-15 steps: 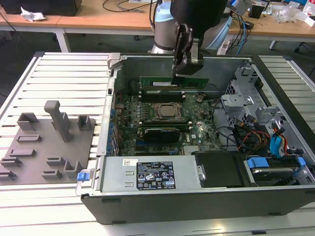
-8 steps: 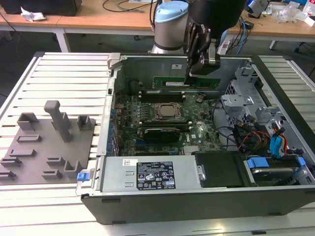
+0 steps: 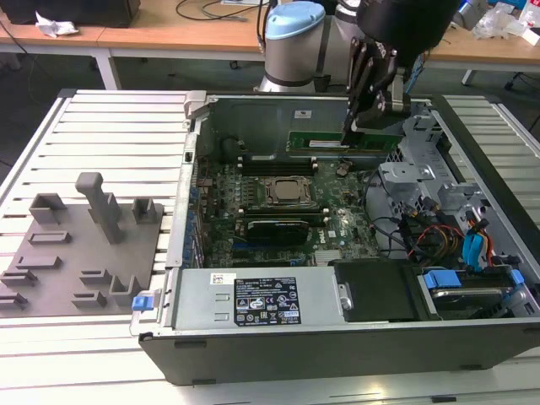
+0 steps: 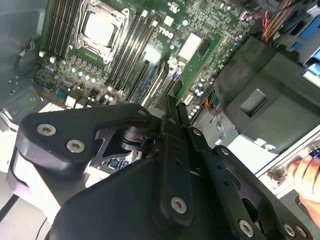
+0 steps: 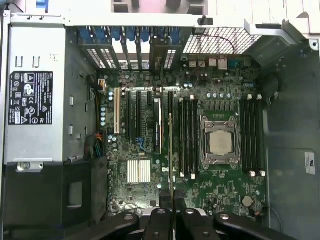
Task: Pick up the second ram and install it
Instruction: 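Pick up the second ram and move it above second insertion slot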
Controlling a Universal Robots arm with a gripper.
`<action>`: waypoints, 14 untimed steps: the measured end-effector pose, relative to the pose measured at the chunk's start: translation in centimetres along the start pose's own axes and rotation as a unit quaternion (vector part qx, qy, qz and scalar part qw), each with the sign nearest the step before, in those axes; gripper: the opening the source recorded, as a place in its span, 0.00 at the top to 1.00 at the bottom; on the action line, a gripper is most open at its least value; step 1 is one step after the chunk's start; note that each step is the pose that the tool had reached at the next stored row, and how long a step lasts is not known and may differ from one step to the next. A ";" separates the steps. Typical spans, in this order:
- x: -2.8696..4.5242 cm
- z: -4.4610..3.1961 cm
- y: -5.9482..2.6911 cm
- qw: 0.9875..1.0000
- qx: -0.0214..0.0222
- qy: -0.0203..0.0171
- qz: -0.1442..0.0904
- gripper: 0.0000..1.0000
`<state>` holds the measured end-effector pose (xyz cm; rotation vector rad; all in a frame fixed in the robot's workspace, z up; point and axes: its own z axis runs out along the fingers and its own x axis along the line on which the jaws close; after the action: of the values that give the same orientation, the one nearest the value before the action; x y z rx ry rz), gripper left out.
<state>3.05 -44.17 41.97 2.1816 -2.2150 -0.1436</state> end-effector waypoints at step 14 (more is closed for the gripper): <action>-0.09 -0.43 -5.03 1.000 -0.005 0.000 0.000 0.87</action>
<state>8.10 -44.17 41.97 2.1763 -2.2099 -0.1537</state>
